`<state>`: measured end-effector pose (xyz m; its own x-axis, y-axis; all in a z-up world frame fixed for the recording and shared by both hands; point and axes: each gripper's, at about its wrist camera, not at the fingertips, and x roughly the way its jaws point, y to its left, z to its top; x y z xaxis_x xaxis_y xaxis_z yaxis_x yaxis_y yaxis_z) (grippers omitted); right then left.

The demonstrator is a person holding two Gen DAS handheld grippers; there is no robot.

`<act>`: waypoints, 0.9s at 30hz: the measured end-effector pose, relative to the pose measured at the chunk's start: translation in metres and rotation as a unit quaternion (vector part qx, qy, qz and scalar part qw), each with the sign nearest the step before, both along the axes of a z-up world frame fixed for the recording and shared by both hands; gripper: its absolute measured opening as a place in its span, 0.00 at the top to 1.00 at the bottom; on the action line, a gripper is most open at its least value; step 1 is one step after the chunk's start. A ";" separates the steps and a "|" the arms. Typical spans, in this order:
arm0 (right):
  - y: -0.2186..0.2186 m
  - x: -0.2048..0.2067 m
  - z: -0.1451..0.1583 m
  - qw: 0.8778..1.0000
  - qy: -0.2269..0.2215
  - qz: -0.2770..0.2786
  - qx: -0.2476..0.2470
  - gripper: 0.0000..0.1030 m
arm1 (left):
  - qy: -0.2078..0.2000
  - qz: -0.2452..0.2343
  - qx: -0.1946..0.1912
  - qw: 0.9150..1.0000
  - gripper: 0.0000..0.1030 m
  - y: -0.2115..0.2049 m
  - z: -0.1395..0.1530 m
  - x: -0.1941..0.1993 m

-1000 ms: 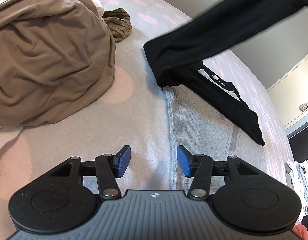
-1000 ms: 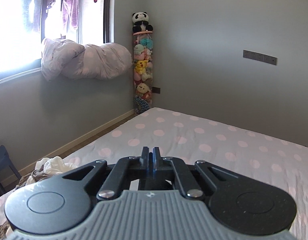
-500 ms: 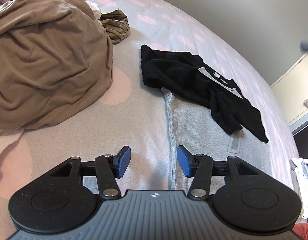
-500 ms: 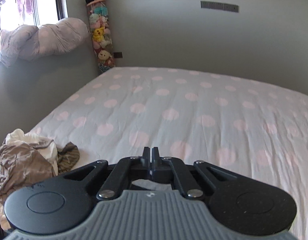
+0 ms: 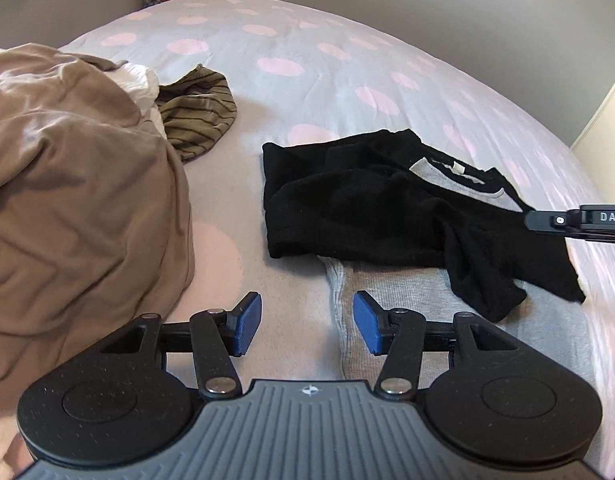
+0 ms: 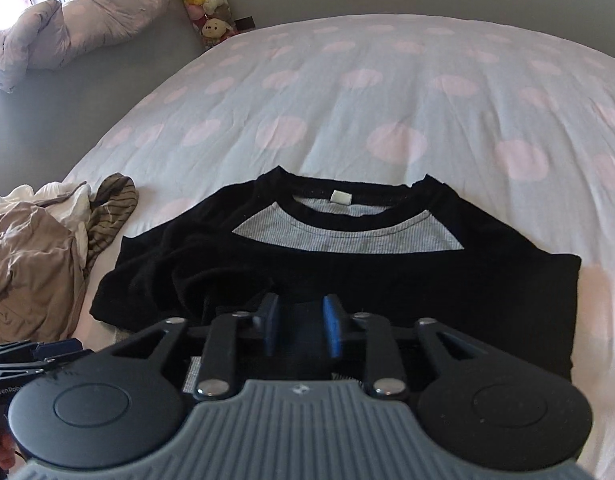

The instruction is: Fold clothes

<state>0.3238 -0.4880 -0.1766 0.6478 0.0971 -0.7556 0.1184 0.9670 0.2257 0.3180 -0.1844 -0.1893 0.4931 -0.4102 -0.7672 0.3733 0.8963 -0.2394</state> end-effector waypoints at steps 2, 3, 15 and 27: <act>0.003 0.005 -0.013 1.000 0.004 0.010 -0.010 0.65 | -0.010 -0.008 0.009 1.000 0.53 0.000 -0.005 0.000; 0.003 0.008 -0.019 1.000 0.006 0.012 -0.015 0.65 | -0.012 -0.011 0.010 1.000 0.53 0.001 -0.007 0.000; 0.027 0.000 -0.018 0.996 -0.037 0.035 -0.073 0.94 | -0.042 -0.038 0.005 0.998 0.52 0.003 -0.014 0.000; 0.072 -0.003 0.141 0.974 -0.156 0.063 -0.154 0.94 | -0.030 -0.020 -0.018 0.999 0.52 0.017 -0.010 0.000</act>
<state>0.3203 -0.4155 -0.0354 0.8483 -0.0093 -0.5295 -0.0330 0.9970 -0.0704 0.3180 -0.1676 -0.1995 0.5204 -0.4577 -0.7209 0.4232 0.8715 -0.2477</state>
